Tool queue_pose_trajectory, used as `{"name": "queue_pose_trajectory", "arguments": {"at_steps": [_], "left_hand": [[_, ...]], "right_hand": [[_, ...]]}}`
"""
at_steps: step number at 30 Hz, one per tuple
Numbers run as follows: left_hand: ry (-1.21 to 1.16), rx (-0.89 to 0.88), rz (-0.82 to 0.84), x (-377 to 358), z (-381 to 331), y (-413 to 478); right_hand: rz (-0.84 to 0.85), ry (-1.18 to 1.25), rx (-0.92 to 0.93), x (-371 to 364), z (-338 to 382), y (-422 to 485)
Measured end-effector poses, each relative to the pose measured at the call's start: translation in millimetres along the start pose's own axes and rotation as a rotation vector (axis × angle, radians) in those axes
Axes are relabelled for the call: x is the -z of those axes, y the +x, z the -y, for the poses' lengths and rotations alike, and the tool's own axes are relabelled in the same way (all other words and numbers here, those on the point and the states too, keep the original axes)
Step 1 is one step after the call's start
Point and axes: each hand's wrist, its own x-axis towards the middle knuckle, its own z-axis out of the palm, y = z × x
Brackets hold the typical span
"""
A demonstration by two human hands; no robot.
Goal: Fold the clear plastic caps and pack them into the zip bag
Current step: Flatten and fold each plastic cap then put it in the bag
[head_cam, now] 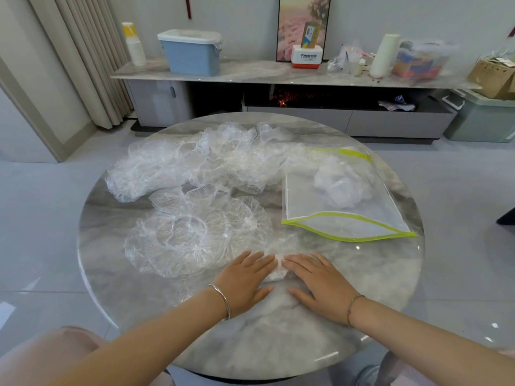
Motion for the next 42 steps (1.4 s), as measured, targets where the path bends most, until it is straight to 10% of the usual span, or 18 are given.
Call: {"name": "queue_pose_trajectory", "arguments": {"at_steps": [9, 19, 25, 32, 42], "left_hand": [[0.038, -0.077, -0.301, 1, 8, 13], [-0.606, 0.289, -0.129, 17, 3, -2], [-0.467, 0.423, -0.133, 20, 7, -4], [-0.04, -0.174, -0.289, 14, 13, -1], [-0.39, 0.071, 0.028, 28, -4, -6]], "right_hand": [[-0.174, -0.058, 0.003, 7, -2, 16], [-0.146, 0.658, -0.332, 11, -3, 17], [-0.168, 0.768, -0.476, 5, -4, 24], [-0.132, 0.632, -0.517, 6, -2, 32], [-0.251, 0.189, 0.101, 24, 8, 10]]}}
